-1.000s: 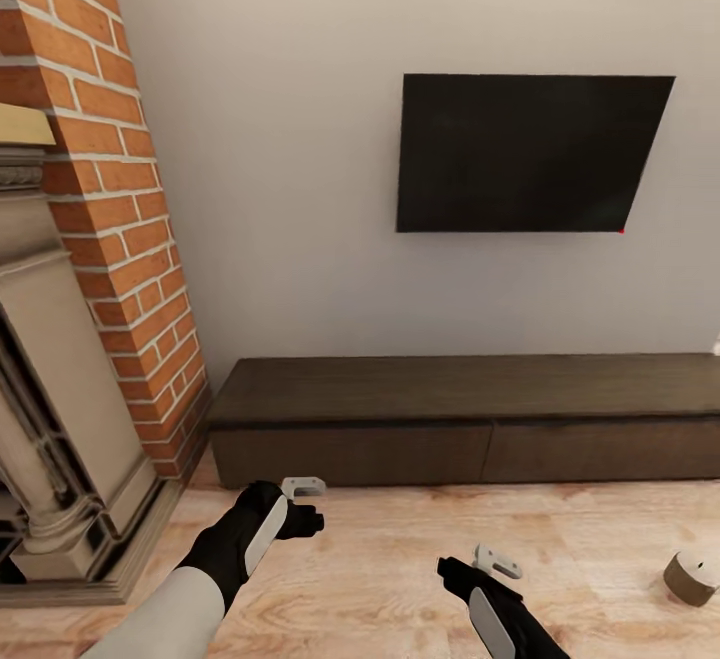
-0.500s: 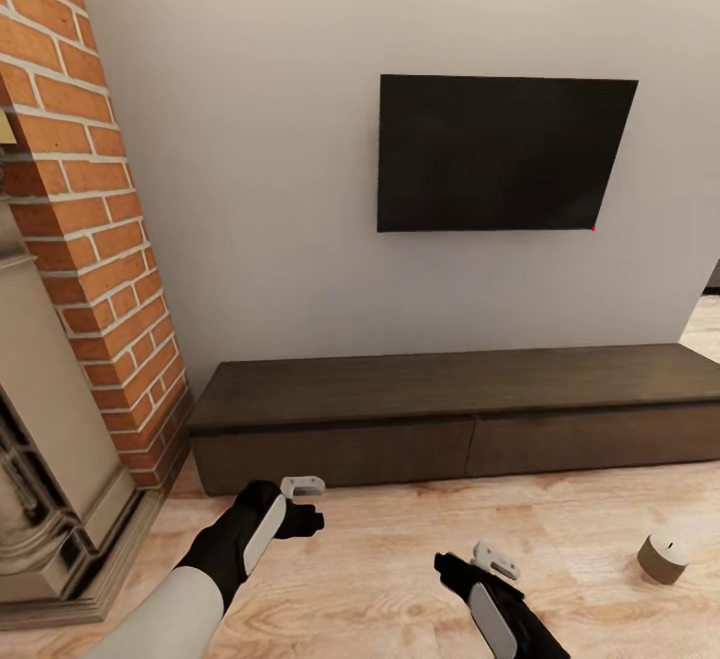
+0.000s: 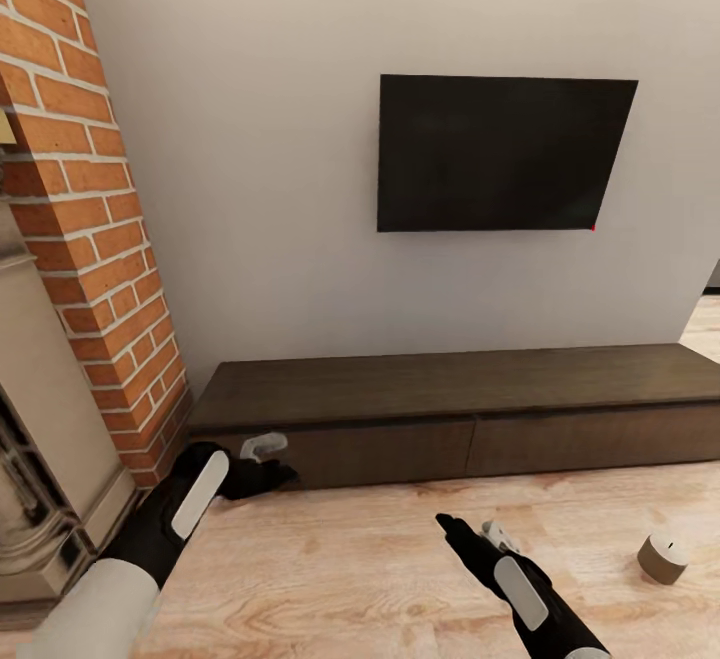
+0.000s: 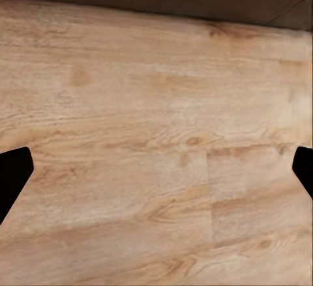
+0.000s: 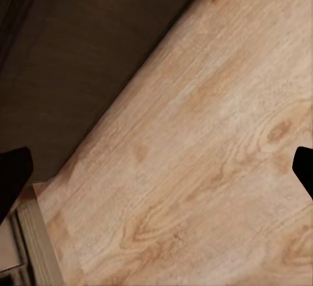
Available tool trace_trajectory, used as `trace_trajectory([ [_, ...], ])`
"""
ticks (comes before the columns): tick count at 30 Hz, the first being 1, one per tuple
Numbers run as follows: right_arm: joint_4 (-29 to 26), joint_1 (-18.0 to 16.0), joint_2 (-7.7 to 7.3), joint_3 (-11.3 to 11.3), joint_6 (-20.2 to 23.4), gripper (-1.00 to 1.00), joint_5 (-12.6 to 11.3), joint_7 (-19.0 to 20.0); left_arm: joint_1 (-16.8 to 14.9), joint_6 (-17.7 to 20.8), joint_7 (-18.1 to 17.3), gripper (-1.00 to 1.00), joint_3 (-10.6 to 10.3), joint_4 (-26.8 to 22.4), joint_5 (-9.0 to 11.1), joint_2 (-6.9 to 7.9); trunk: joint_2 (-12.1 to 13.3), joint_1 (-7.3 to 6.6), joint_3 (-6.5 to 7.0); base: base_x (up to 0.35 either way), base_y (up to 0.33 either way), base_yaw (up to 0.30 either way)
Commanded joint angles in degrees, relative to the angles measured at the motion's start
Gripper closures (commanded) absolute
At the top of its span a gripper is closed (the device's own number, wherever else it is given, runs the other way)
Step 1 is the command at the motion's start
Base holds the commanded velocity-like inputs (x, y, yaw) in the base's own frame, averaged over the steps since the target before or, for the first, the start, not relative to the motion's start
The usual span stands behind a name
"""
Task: Place each of the two pumpkins and all three candles from the living room inside a cabinet in the living room (use any cabinet), then make sure every cabinet is closed, and position the cauldron so it is next to a table in the living room.
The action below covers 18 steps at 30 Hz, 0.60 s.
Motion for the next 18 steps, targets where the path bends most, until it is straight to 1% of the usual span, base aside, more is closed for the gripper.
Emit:
trace_trajectory([
  [1,0.0,0.0,0.01,-0.3,0.3,-1.00,-0.4,0.1,0.5,0.7,0.6,-1.00,-0.2,-2.7,4.1,1.44,0.0,0.00,-0.06,0.000,0.000,0.000],
  [3,0.0,-0.1,-0.03,-0.5,0.4,-1.00,-0.5,0.4,2.2,1.3,0.6,-1.00,-0.3,-7.0,11.2,3.98,0.0,0.00,-0.06,0.000,0.000,0.000],
  [5,-0.1,-0.1,-0.01,-0.5,0.3,-1.00,-0.5,0.4,3.6,1.6,0.7,-1.00,-0.4,-10.6,17.8,6.73,0.0,0.00,-0.06,0.000,0.000,0.000],
  [6,-0.1,-0.1,0.03,-0.5,0.2,-1.00,-0.5,0.4,4.1,1.8,0.7,-1.00,-0.6,-12.1,20.7,8.21,0.0,0.00,-0.06,0.000,0.000,0.000],
  [7,-0.1,-0.1,0.06,-0.5,0.1,-1.00,-0.5,0.4,4.3,1.8,0.7,-1.00,-0.7,-12.7,22.2,8.94,0.0,0.00,-0.06,0.000,0.000,0.000],
  [8,-0.1,-0.1,0.14,-0.4,0.0,-1.00,-0.5,0.4,4.8,2.0,0.7,-1.00,-1.1,-14.3,26.8,10.88,0.0,0.00,-0.06,0.000,0.000,0.000],
  [9,-0.1,-0.1,0.17,-0.4,0.0,-1.00,-0.5,0.5,4.9,2.1,0.7,-1.00,-1.4,-14.8,28.5,11.44,0.0,0.00,-0.06,0.000,0.000,0.000],
  [10,-0.1,-0.1,0.18,-0.4,0.0,-1.00,-0.5,0.5,5.6,2.3,0.7,-1.00,-2.4,-16.4,34.3,13.05,0.0,0.00,-0.06,0.000,0.000,0.000],
  [11,-0.1,-0.1,0.19,-0.4,-0.1,-1.00,-0.5,0.5,6.2,2.3,0.7,-1.00,-3.4,-17.4,38.6,14.12,0.0,0.00,-0.06,0.000,0.000,0.000],
  [13,0.0,-0.1,0.22,-0.4,-0.1,-1.00,-0.5,0.5,7.0,2.4,0.7,-1.00,-5.5,-19.0,48.3,16.42,0.0,0.00,-0.06,0.000,0.000,0.000],
  [14,0.0,-0.1,0.22,-0.4,-0.1,-1.00,-0.5,0.5,7.2,2.4,0.7,-1.00,-6.5,-19.9,53.4,17.73,0.0,0.00,-0.06,0.000,0.000,0.000],
  [16,0.0,-0.1,0.22,-0.5,-0.1,-1.00,-0.6,0.5,8.3,2.4,0.7,-1.00,-8.7,-22.4,63.5,20.92,0.0,0.00,-0.06,0.000,0.000,0.000],
  [17,0.0,-0.1,0.22,-0.5,-0.1,-1.00,-0.6,0.5,9.2,2.4,0.7,-1.00,-9.8,-23.5,68.2,22.36,0.0,0.00,-0.06,0.000,0.000,0.000],
  [18,0.0,-0.1,0.25,-0.6,-0.1,-1.00,-0.6,0.5,10.0,2.4,0.7,-1.00,-11.0,-24.2,72.4,23.36,0.0,0.00,-0.06,0.000,0.000,0.000],
])
